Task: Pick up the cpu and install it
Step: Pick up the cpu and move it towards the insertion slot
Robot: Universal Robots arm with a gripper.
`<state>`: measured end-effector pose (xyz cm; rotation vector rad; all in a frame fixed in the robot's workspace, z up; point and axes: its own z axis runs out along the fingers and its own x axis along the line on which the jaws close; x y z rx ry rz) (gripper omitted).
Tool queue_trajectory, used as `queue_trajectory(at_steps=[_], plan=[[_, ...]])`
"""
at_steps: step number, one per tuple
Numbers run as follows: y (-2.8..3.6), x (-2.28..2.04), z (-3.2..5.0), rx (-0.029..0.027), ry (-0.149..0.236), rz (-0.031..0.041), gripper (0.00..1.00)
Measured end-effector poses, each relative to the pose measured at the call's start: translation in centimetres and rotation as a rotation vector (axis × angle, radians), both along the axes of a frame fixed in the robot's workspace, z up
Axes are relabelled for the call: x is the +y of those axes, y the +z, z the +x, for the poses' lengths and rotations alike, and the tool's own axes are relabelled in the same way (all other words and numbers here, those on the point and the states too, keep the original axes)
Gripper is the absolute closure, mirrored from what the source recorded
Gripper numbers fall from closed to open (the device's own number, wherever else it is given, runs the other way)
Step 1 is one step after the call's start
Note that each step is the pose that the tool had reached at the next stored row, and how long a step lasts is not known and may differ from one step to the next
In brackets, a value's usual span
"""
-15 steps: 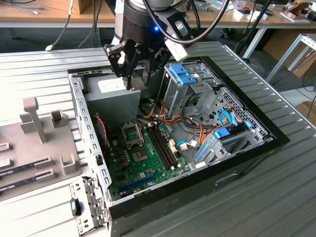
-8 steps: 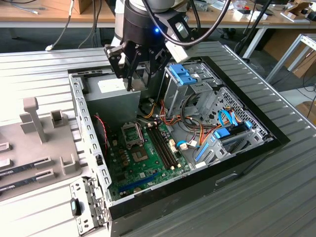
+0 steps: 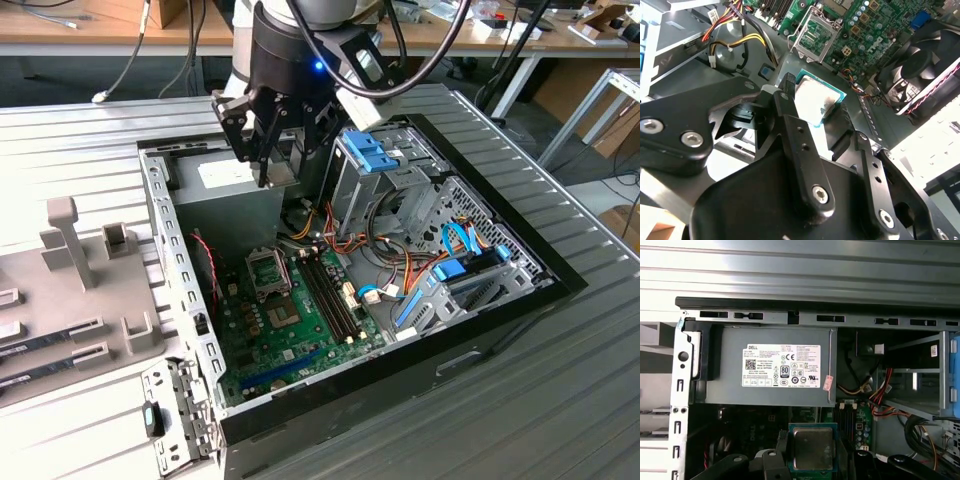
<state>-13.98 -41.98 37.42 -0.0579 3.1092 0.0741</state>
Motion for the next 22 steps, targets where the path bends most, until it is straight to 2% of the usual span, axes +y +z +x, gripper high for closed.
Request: queue_trajectory(at_steps=[18,22], plan=[[-0.55,-0.22,0.13,-0.0001,0.0,0.0001,0.53],[-0.71,-0.48,0.13,0.0,0.0,0.0001,0.53]])
